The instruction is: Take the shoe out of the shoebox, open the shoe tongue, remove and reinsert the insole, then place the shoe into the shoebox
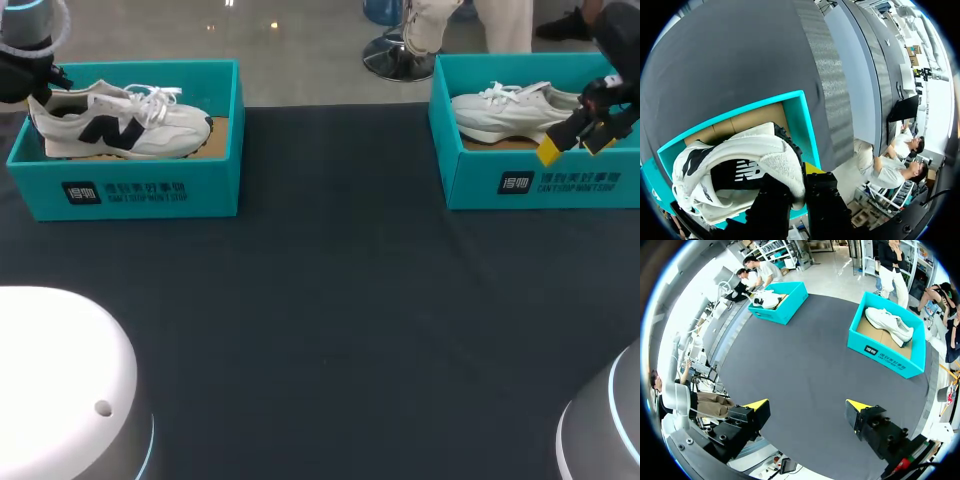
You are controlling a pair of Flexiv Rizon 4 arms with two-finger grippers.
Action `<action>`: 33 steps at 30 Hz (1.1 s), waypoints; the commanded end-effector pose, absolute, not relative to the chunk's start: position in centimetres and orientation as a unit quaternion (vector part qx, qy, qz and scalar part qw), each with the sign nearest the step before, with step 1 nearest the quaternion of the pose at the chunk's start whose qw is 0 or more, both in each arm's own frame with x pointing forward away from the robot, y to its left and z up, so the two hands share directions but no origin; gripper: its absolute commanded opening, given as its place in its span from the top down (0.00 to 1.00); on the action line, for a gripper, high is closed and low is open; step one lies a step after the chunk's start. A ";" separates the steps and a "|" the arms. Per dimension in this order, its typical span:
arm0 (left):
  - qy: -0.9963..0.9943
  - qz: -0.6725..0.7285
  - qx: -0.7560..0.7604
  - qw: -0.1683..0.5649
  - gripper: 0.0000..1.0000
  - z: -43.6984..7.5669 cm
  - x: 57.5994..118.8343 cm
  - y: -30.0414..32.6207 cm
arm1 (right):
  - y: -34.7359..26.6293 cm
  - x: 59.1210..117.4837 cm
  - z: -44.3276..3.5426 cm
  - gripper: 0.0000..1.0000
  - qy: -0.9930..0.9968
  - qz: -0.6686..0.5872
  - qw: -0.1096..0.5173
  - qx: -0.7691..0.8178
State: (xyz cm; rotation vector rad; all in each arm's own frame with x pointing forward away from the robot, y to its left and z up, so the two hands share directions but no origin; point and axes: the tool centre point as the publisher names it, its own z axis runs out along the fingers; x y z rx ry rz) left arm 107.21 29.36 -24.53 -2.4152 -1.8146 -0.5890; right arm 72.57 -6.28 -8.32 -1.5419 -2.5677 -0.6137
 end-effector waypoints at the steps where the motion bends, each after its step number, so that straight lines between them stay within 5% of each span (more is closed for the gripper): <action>1: -0.582 -0.194 -0.789 0.032 1.00 -25.9 107.8 29.4 | -6.2 72.9 -8.3 0.00 -0.839 -0.198 0.044 -0.504; 33: -0.573 -0.165 -0.802 0.045 1.00 -33.8 106.1 28.8 | -6.2 72.9 -8.3 0.00 -0.839 -0.198 0.044 -0.504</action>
